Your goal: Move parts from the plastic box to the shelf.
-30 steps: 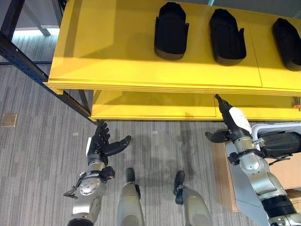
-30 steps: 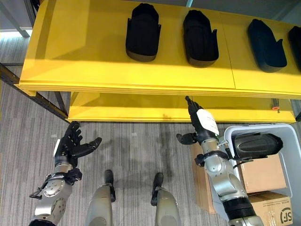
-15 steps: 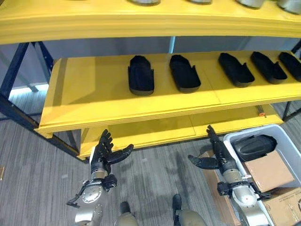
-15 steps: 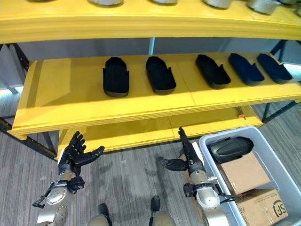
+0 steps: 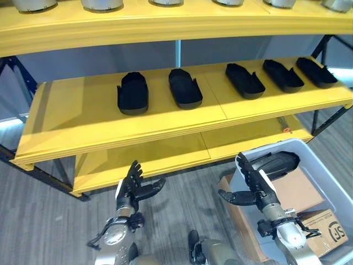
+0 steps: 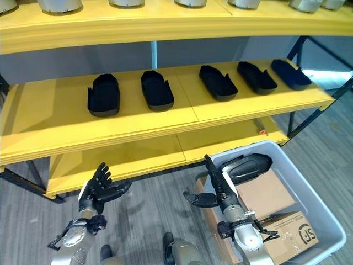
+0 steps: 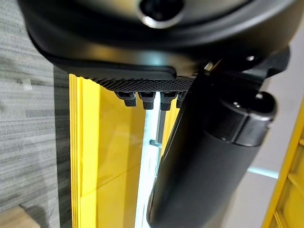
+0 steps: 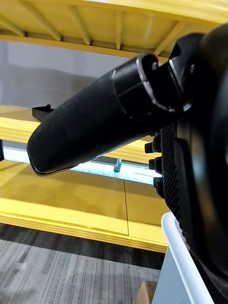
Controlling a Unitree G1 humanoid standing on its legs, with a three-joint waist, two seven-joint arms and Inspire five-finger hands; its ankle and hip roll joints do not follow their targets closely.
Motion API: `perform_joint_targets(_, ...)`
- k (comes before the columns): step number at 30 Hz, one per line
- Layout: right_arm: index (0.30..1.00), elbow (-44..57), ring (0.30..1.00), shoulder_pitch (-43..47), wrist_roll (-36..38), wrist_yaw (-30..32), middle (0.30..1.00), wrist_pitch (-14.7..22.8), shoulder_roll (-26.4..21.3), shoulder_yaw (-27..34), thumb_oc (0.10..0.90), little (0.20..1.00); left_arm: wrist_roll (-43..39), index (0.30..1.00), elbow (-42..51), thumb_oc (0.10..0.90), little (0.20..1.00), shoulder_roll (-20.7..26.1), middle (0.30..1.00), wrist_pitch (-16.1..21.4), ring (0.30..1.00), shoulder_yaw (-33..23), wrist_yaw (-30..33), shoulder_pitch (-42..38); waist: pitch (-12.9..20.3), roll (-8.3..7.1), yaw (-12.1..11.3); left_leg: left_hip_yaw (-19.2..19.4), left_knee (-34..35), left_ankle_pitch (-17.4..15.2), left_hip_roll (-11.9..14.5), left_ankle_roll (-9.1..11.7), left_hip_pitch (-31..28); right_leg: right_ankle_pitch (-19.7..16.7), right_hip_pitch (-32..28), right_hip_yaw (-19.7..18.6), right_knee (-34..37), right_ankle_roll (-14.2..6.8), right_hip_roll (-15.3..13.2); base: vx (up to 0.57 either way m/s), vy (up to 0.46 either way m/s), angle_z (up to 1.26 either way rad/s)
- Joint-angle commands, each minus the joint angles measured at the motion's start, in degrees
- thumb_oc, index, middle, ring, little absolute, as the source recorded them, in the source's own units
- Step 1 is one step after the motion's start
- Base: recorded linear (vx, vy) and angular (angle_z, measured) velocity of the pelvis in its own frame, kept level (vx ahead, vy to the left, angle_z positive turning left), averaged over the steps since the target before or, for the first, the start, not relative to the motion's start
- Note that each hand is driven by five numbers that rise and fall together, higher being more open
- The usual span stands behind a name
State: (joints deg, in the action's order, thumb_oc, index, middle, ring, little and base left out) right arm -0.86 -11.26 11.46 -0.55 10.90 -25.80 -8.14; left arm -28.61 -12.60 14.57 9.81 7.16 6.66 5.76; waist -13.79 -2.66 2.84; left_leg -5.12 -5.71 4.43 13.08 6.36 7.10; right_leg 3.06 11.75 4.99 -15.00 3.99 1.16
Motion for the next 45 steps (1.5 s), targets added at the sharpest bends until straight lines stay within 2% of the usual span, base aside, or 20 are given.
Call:
perform_joint_targets(1, 1.0, 4.51, 1.0, 4.04, 3.03, 0.15, 1.0, 6.99, 0.41, 3.21, 0.9, 1.0, -0.33, 1.0, 6.22, 0.9, 1.0, 2.64, 1.0, 7.15, 1.0, -2.34, -1.12, -3.25, 0.9, -0.49, -0.42, 0.21, -1.6, 1.41, -4.73, -2.03, 5.7, 2.41, -11.55, -0.59, 10.48, -6.22, -3.71, 0.03, 0.107, -0.23)
perform_joint_targets(3, 1.0, 3.9, 1.0, 5.02, 2.43, 1.04, 1.0, 6.86, 0.89, 3.1, 0.9, 1.0, -0.06, 1.0, 6.33, 0.9, 1.0, 2.58, 1.0, 7.22, 1.0, -1.44, -0.96, -4.42, 0.95, -0.44, -0.77, -1.7, -1.61, 0.93, -7.57, -1.93, 6.72, 1.48, -10.82, -1.21, 10.97, -6.69, -3.91, 0.0, 0.144, -0.17)
perform_joint_targets(5, 1.0, 3.9, 1.0, 5.57, 2.49, 1.2, 1.0, 6.93, 1.07, 3.04, 0.9, 1.0, -0.11, 1.0, 6.18, 0.9, 1.0, 2.58, 1.0, 7.38, 1.0, -1.19, -0.99, -4.81, 1.06, -0.36, -0.82, -2.74, -1.57, 0.2, -8.16, -2.26, 6.7, 1.48, -10.09, -1.93, 10.51, -6.92, -3.85, 0.03, 0.164, -0.19)
perform_joint_targets(6, 1.0, 4.02, 1.0, 5.45, 2.29, 0.94, 1.0, 6.73, 1.6, 2.95, 0.9, 1.0, 0.02, 1.0, 5.87, 0.9, 1.0, 2.24, 1.0, 7.5, 1.0, -0.4, -1.09, -4.79, 1.39, -0.5, -0.33, -2.55, -1.99, -1.63, -9.21, -3.17, 5.83, 1.06, -9.75, -3.27, 10.18, -7.56, -4.53, 0.08, 0.219, -0.38)
perform_joint_targets(11, 1.0, 3.44, 1.0, 5.69, 3.16, 0.88, 1.0, 6.05, 3.62, 2.64, 0.9, 1.0, -0.06, 1.0, 5.27, 0.9, 1.0, 2.56, 1.0, 7.51, 1.0, 0.33, -0.81, -6.07, 2.29, -1.17, -0.02, 1.51, 0.35, -2.76, -9.43, -4.93, 3.31, 0.32, -9.37, -5.08, 9.8, -9.18, -6.84, 0.07, 0.261, -0.51)
perform_joint_targets(12, 1.0, 2.89, 1.0, 6.5, 3.58, 1.0, 1.0, 5.65, 4.23, 2.06, 0.9, 1.0, 0.04, 1.0, 5.42, 0.9, 1.0, 2.72, 1.0, 7.6, 1.0, 0.38, -0.13, -6.64, 2.6, -1.5, 0.18, 3.53, 2.09, -3.07, -9.98, -5.66, 2.31, -0.58, -8.46, -5.87, 9.85, -10.34, -7.77, 0.03, 0.259, -0.5)
perform_joint_targets(14, 1.0, 2.73, 1.0, 6.86, 3.37, 1.15, 1.0, 5.37, 4.36, 1.83, 0.9, 1.0, 0.13, 1.0, 5.38, 0.9, 1.0, 2.97, 1.0, 7.63, 1.0, 0.27, 0.02, -6.9, 2.67, -1.65, 0.11, 4.36, 2.79, -3.14, -10.23, -6.04, 1.85, -1.0, -7.9, -6.32, 9.69, -10.83, -8.15, 0.01, 0.273, -0.64)
perform_joint_targets(15, 1.0, 2.53, 1.0, 7.33, 3.6, 1.08, 1.0, 4.85, 5.03, 1.03, 0.9, 1.0, 0.68, 1.0, 5.23, 0.9, 1.0, 3.04, 1.0, 7.58, 1.0, 0.15, 0.65, -7.07, 2.92, -2.15, 0.28, 6.95, 4.41, -3.92, -11.48, -7.05, 0.41, -2.44, -6.91, -7.81, 9.76, -12.48, -9.4, 0.01, 0.367, -0.55)
perform_joint_targets(24, 1.0, 1.94, 1.0, 6.07, 5.89, 0.62, 1.0, 3.95, 6.84, -0.1, 0.9, 1.0, 2.39, 1.0, 5.48, 0.9, 1.0, 3.85, 1.0, 6.81, 1.0, 0.64, 0.53, -6.37, 1.37, -3.09, 2.05, 12.28, 5.73, -6.72, -14.22, -9.53, -3.13, -6.68, -3.3, -10.51, 5.71, -15.49, -11.64, 0.01, 0.223, -0.41)
perform_joint_targets(25, 1.0, 2.43, 1.0, 5.71, 6.13, 0.53, 1.0, 3.84, 6.97, -0.43, 0.9, 1.0, 2.6, 1.0, 5.9, 0.9, 1.0, 4.3, 1.0, 6.7, 1.0, 0.73, 0.51, -6.02, 0.42, -3.3, 2.48, 13.68, 5.67, -7.53, -14.5, -9.9, -4.29, -9.32, -2.16, -9.35, 4.43, -16.04, -12.09, -0.01, 0.088, -0.38)
perform_joint_targets(27, 1.0, 2.09, 1.0, 5.72, 6.25, 0.54, 1.0, 3.81, 7.17, -0.79, 0.9, 1.0, 2.6, 1.0, 5.84, 0.9, 1.0, 4.41, 1.0, 6.67, 1.0, 0.74, 0.57, -5.81, -0.12, -3.25, 2.17, 14.75, 5.73, -7.97, -14.31, -9.99, -5.08, -9.9, -1.41, -7.43, 3.98, -15.93, -12.53, -0.02, 0.135, -0.46)
perform_joint_targets(28, 1.0, 1.95, 1.0, 5.93, 6.02, 0.7, 1.0, 3.63, 7.22, -1.21, 0.9, 1.0, 2.7, 1.0, 5.97, 0.9, 1.0, 4.59, 1.0, 6.63, 1.0, 0.38, 0.8, -5.55, -0.88, -3.2, 1.23, 16.29, 5.46, -8.81, -14.22, -10.15, -6.01, -11.15, -0.29, -1.52, 3.17, -15.21, -14.69, -0.02, 0.203, -0.78)
perform_joint_targets(29, 1.0, 1.45, 1.0, 6.44, 5.53, 1.01, 1.0, 3.44, 7.4, -2.05, 0.9, 1.0, 2.62, 1.0, 6.34, 0.9, 1.0, 4.47, 1.0, 6.23, 1.0, -0.51, 0.85, -4.86, -1.33, -2.78, -0.22, 18.71, 5.79, -9.69, -14.18, -10.13, -7.49, -12.73, -0.79, 10.22, 3.74, -14.86, -19.56, -0.02, 0.145, -1.12)
perform_joint_targets(30, 1.0, 1.44, 1.0, 6.45, 5.52, 1.02, 1.0, 3.45, 7.4, -2.07, 0.9, 1.0, 2.62, 1.0, 6.35, 0.9, 1.0, 4.47, 1.0, 6.22, 1.0, -0.53, 0.85, -4.86, -1.45, -2.75, -0.09, 18.57, 5.81, -9.68, -14.16, -10.13, -7.61, -12.75, -1.05, 10.4, 3.85, -14.88, -19.56, 0.01, 0.087, -1.0)
perform_joint_targets(33, 1.0, 1.24, 1.0, 7.6, 4.72, 0.83, 1.0, 2.85, 7.1, -2.83, 0.9, 1.0, 2.48, 1.0, 6.14, 0.9, 1.0, 4.5, 1.0, 5.78, 1.0, -1.89, 0.82, -3.88, -1.11, -2.72, -0.77, 21.97, 6.25, -10.96, -13.27, -9.37, -9.45, -15.51, -1.32, 17.33, 8.41, -16.76, -22.35, 0.09, -0.027, -1.02)
perform_joint_targets(35, 1.0, 1.27, 1.0, 8.08, 4.41, 0.9, 1.0, 2.56, 7.03, -3.06, 0.9, 1.0, 2.2, 1.0, 6.28, 0.9, 1.0, 4.77, 1.0, 5.86, 1.0, -2.44, 1.0, -3.54, -1.3, -3.01, -0.85, 23.13, 5.28, -11.66, -11.92, -8.66, -9.71, -17.53, -1.46, 15.64, 11.97, -17.49, -22.05, 0.11, -0.158, -0.77)
perform_joint_targets(36, 1.0, 1.83, 1.0, 7.14, 4.43, 0.71, 1.0, 2.5, 6.7, -2.45, 0.9, 1.0, 2.19, 1.0, 6.01, 0.9, 1.0, 4.47, 1.0, 5.93, 1.0, -2.7, 0.82, -2.86, -0.71, -3.93, -1.5, 23.46, 4.28, -12.74, -12.14, -8.43, -10.14, -17.5, -3.47, 15.7, 14.51, -17.44, -21.6, 0.12, -0.104, -0.73)
perform_joint_targets(38, 1.0, 1.67, 1.0, 7.07, 4.41, 0.85, 1.0, 2.52, 6.6, -2.36, 0.9, 1.0, 2.05, 1.0, 6.08, 0.9, 1.0, 4.1, 1.0, 6.01, 1.0, -2.58, 0.91, -2.67, -0.4, -4.1, -1.56, 23.44, 4.28, -13.08, -12.47, -8.34, -10.81, -18.56, -3.79, 15.49, 14.51, -17.74, -21.68, 0.13, -0.09, -0.28)
perform_joint_targets(43, 1.0, 1.83, 1.0, 6.45, 5.23, 1.29, 1.0, 2.77, 5.71, -0.83, 0.9, 1.0, 0.36, 1.0, 6.07, 0.9, 1.0, 2.82, 1.0, 5.96, 1.0, -1.87, 0.77, -2.22, 1.52, -3.45, -0.25, 22.18, 3.71, -13.24, -10.07, -7.04, -11.99, -15.07, -5.35, 15.41, 13.5, -16.66, -19.81, 0.14, -0.149, 0.2)
perform_joint_targets(45, 1.0, 1.73, 1.0, 6.86, 5.6, 1.42, 1.0, 2.97, 5.55, -0.66, 0.9, 1.0, 0.03, 1.0, 5.95, 0.9, 1.0, 2.5, 1.0, 6.02, 1.0, -1.65, 0.9, -2.36, 1.57, -3.58, 0.28, 22.66, 4.33, -11.72, -9.52, -6.64, -11.98, -14.21, -4.98, 15.67, 13.01, -15.34, -19.54, 0.03, -0.152, -0.14)
